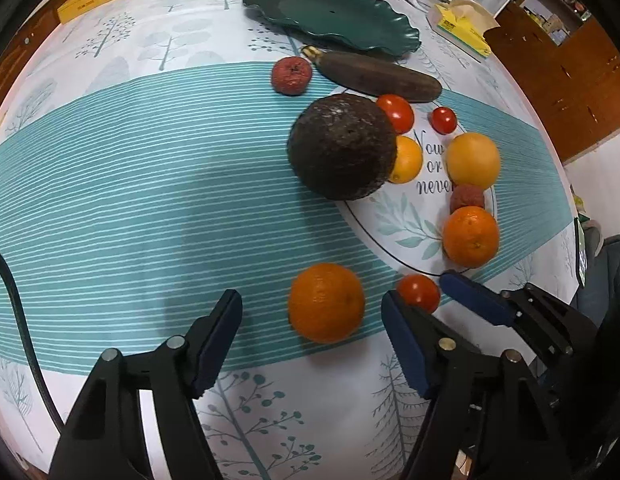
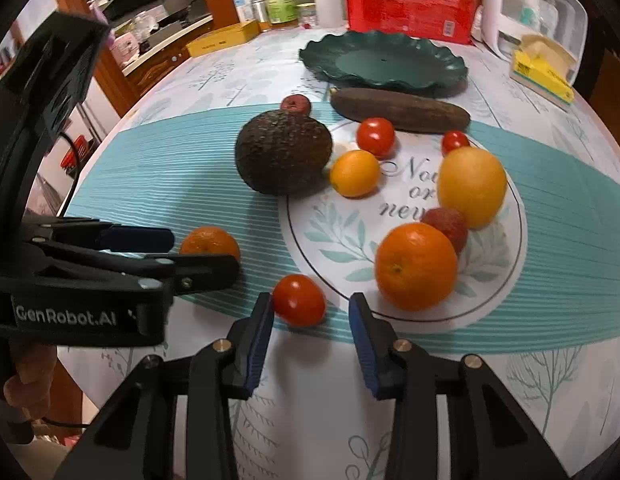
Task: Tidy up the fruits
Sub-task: 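Grasp the orange with the left tool while the right tool grasps a cherry tomato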
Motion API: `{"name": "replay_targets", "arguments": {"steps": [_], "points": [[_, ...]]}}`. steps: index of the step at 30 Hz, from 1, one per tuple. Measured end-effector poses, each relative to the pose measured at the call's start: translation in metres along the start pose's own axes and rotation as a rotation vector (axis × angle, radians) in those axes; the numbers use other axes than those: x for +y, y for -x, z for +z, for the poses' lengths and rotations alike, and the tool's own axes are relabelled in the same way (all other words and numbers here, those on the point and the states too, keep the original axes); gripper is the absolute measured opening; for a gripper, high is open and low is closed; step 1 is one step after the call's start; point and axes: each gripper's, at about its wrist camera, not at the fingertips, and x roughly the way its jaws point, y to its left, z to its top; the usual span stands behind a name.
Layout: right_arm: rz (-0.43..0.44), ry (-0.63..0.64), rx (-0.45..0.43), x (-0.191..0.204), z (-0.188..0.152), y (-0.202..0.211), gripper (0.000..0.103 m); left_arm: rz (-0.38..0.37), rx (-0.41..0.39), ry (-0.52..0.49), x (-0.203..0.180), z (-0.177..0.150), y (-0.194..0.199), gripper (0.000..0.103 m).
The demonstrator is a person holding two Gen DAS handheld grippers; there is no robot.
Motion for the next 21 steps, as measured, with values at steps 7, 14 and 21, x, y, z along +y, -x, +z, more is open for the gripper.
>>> {"name": "replay_targets", "arguments": {"steps": [7,14,21], "points": [[0.013,0.042,-0.019,0.008,0.0,-0.006,0.028,-0.005,-0.004,-0.003,-0.005,0.001,-0.005,0.051],[0.026,0.038,-0.027,0.004,0.0,-0.005,0.026,-0.021,-0.022,0.006,-0.006,0.002,-0.007,0.036],[0.042,0.035,-0.018,-0.001,-0.003,0.007,0.026,-0.006,-0.065,-0.012,-0.008,0.002,0.015,0.036]]}}
